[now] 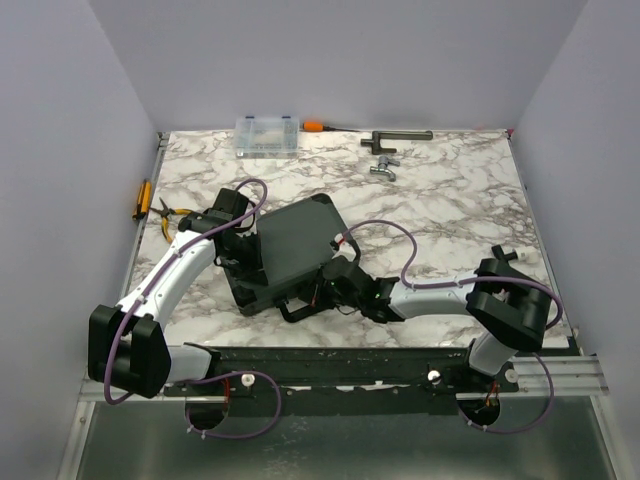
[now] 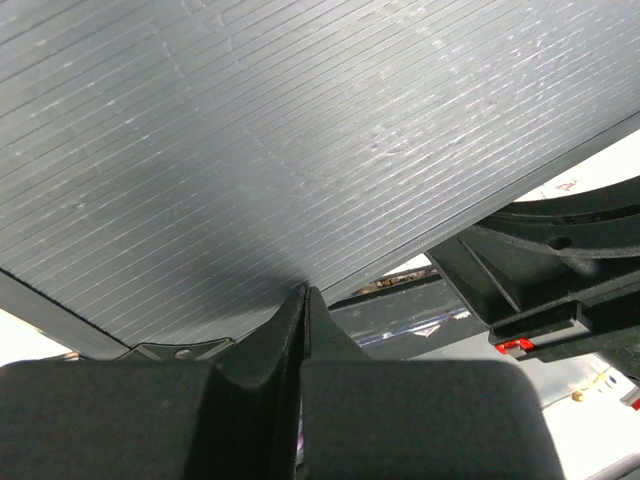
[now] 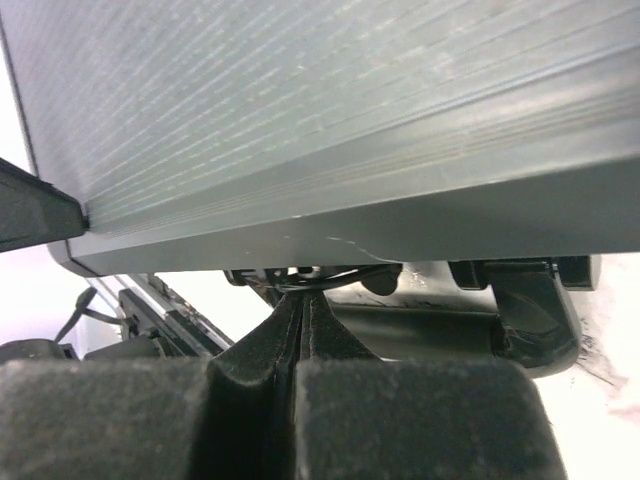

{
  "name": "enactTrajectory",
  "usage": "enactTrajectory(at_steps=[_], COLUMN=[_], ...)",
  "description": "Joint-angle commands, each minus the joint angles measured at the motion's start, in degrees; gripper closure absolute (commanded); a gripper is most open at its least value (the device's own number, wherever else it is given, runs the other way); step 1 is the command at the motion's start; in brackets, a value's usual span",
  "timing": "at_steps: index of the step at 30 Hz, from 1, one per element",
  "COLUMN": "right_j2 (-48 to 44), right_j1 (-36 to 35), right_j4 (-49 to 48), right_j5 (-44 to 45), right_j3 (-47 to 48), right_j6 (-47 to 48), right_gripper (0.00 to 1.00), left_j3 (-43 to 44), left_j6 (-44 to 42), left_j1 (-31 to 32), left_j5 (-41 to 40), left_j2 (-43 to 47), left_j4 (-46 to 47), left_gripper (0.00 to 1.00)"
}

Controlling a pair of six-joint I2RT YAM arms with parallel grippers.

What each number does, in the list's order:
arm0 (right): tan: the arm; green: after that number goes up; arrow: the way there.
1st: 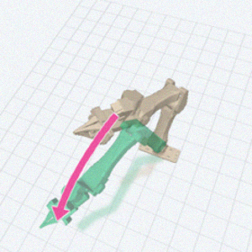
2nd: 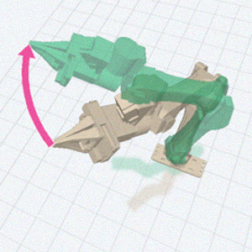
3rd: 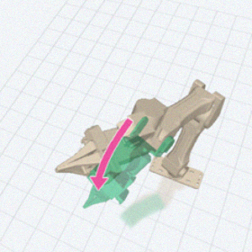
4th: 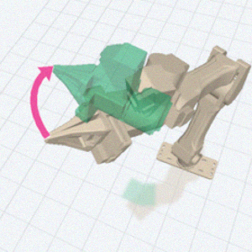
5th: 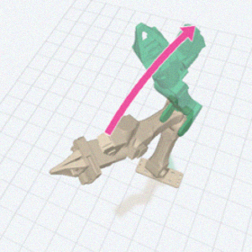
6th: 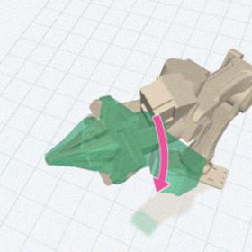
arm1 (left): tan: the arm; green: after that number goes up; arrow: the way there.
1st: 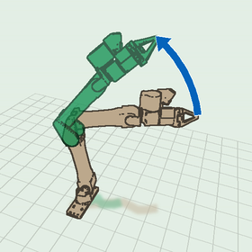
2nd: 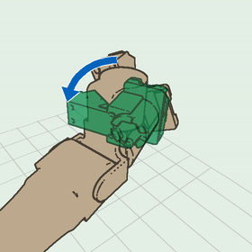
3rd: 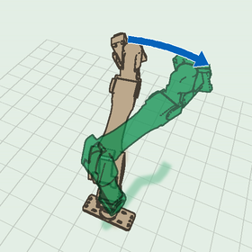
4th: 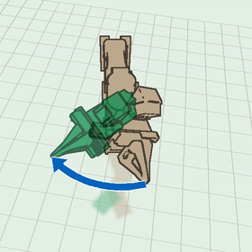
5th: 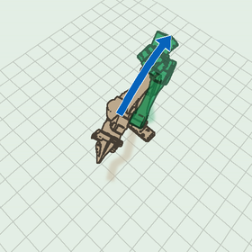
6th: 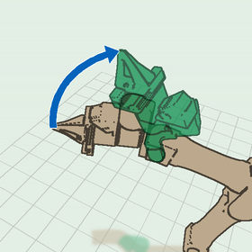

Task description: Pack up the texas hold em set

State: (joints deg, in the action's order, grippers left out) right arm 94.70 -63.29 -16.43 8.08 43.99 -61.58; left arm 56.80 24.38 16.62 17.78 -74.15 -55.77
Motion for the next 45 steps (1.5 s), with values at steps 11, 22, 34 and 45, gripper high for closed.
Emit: enactTrajectory(at_steps=[11,22,34,45], right_j2=[-0.04,0.85,0.19,1.57], right_j1=[0.26,0.22,0.54,0.77], right_j4=[4.76,4.67,11.86,10.72], right_j5=[6.07,6.16,12.8,11.78], right_j3=[0.78,6.32,7.9,5.96], right_j6=[4.73,4.22,4.38,3.34], right_gripper=[0.99,0.99,0.99,0.99], left_j3=[-3.01,-3.01,-2.89,4.8], left_j6=[-3.01,-3.01,-2.94,-1.5], left_j1=[-0.27,-0.27,-0.27,-0.27], left_j5=[-5.56,-5.56,-6.26,-4.04], left_j2=[-1.48,-1.44,-0.25,5.15], left_j4=[-4.79,-4.79,-5.75,-8.6], left_gripper=[1.0,1.0,1.0,0.95])
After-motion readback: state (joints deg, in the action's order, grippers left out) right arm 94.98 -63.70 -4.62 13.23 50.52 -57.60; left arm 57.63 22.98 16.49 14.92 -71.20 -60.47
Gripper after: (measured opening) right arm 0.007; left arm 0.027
